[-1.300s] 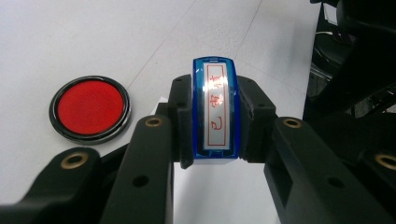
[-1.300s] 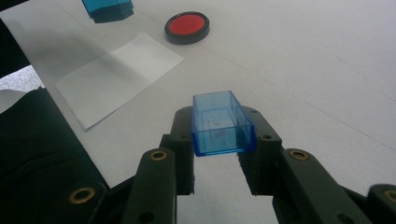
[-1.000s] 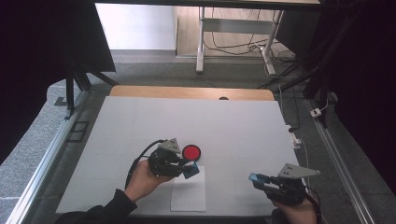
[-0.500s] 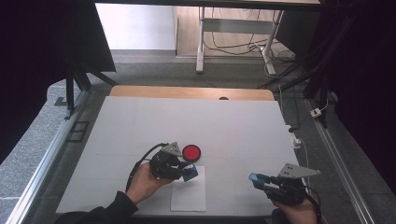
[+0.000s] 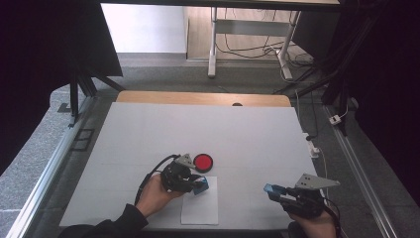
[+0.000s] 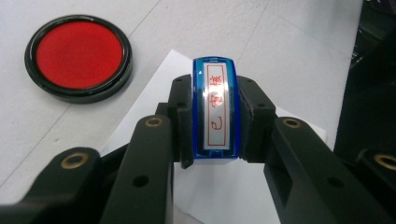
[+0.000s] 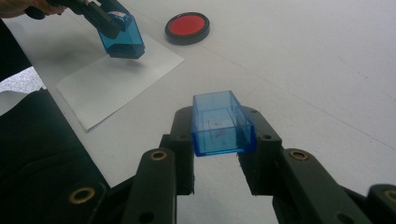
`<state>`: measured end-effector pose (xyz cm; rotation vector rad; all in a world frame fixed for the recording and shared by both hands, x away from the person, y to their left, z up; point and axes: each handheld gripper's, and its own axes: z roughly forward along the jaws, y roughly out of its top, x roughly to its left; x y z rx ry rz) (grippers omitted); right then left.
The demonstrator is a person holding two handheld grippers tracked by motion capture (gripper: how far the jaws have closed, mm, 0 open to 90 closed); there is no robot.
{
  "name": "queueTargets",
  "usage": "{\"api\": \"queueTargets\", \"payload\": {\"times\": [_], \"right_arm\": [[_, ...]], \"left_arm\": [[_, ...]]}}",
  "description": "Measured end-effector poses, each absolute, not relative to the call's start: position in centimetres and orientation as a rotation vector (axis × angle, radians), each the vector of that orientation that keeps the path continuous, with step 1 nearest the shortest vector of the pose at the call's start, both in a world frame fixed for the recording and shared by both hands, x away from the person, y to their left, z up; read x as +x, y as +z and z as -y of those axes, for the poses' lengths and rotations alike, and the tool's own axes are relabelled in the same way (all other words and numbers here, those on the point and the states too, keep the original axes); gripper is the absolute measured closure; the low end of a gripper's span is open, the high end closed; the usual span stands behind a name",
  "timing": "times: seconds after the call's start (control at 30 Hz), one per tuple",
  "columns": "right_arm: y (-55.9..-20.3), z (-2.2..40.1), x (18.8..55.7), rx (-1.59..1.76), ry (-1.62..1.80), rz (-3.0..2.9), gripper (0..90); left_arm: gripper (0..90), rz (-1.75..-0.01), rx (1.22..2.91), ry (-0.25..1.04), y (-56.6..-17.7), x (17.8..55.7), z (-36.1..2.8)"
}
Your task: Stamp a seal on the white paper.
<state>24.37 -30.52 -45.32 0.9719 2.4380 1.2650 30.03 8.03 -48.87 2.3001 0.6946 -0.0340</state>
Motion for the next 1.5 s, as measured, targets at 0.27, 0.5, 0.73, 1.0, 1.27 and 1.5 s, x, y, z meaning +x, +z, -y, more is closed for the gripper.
{"api": "queueTargets", "payload": {"times": [0.27,0.5,0.73,1.0,1.27,1.5], "right_arm": [[-45.3,30.5,24.4,0.971,1.265,-2.439,68.6],[-45.3,30.5,24.4,0.972,1.27,-2.438,68.6],[-45.3,30.5,24.4,0.972,1.268,-2.439,68.5],[-45.3,30.5,24.4,0.976,1.266,-2.441,68.5],[-45.4,30.4,24.4,0.976,1.265,-2.442,68.5],[-45.4,30.4,24.4,0.977,1.263,-2.443,68.5]], "left_arm": [[70.2,-0.724,2.319,-0.041,-49.7,30.4,-7.9],[70.3,-0.716,2.36,-0.027,-49.8,30.4,-7.6],[70.5,-0.699,2.385,0.011,-49.7,30.0,-7.2],[70.6,-0.653,2.445,0.121,-49.5,29.0,-6.3],[70.6,-0.645,2.466,0.165,-49.4,28.6,-5.9],[70.6,-0.682,2.421,0.078,-49.6,29.4,-6.6]]}}
